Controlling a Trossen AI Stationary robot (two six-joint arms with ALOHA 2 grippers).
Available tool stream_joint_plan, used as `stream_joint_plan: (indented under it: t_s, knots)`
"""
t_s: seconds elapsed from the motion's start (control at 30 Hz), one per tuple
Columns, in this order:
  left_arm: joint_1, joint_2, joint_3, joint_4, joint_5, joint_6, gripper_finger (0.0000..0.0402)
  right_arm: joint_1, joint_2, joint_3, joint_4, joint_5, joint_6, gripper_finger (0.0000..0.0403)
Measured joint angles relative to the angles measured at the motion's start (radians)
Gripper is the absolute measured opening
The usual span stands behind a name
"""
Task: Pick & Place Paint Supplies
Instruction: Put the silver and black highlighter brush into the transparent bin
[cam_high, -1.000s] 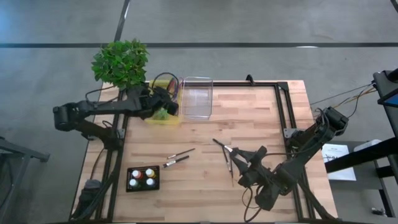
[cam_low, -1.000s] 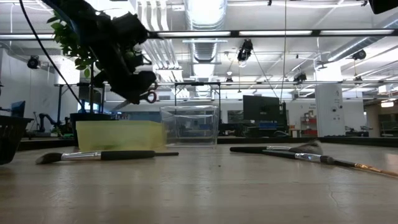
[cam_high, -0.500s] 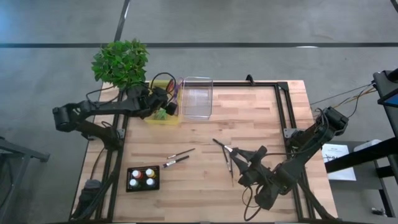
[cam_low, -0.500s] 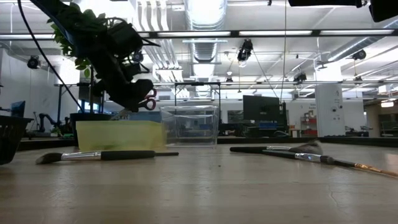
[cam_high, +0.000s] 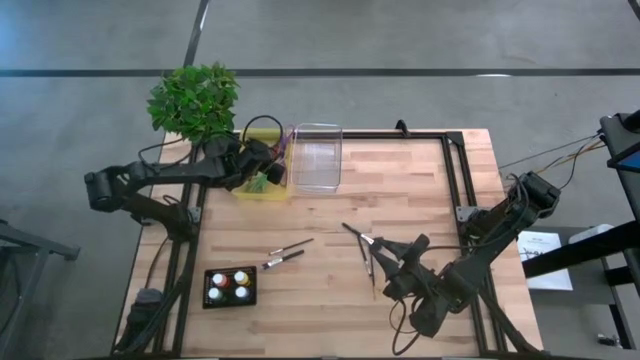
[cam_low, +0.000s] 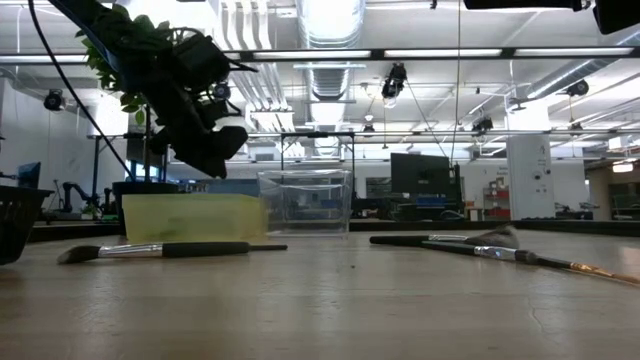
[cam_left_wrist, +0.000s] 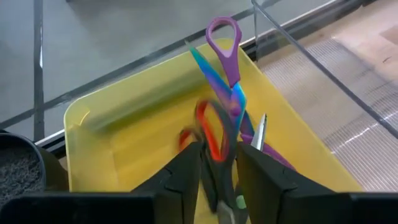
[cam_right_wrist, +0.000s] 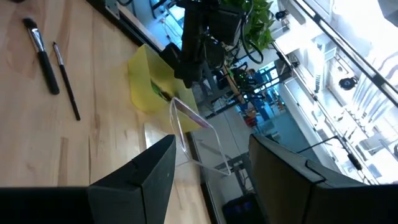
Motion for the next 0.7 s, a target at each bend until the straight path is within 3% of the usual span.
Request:
stream_joint_plan:
  t_s: [0.13,0.27,0.47,0.7]
  knots:
    - [-0.006,-0.005,0.033,-0.005,0.013,0.019,0.0115,0.0,0.0,0.0,0.0,-0.002,0.036,0.0203]
    - [-0.028,-0.032,0.082,-0.006,0.146,0.022,0.0115,-0.005,0.0,0.0,-0.001,-0.083,0.115,0.0203]
    - [-0.093,-0.086,0.171,-0.006,0.499,0.032,0.0116,-0.021,-0.001,-0.011,-0.002,-0.261,0.276,0.0203]
    - [-0.24,-0.115,0.219,0.073,0.942,0.167,0.0116,-0.055,-0.001,-0.028,-0.012,-0.307,0.409,0.0203]
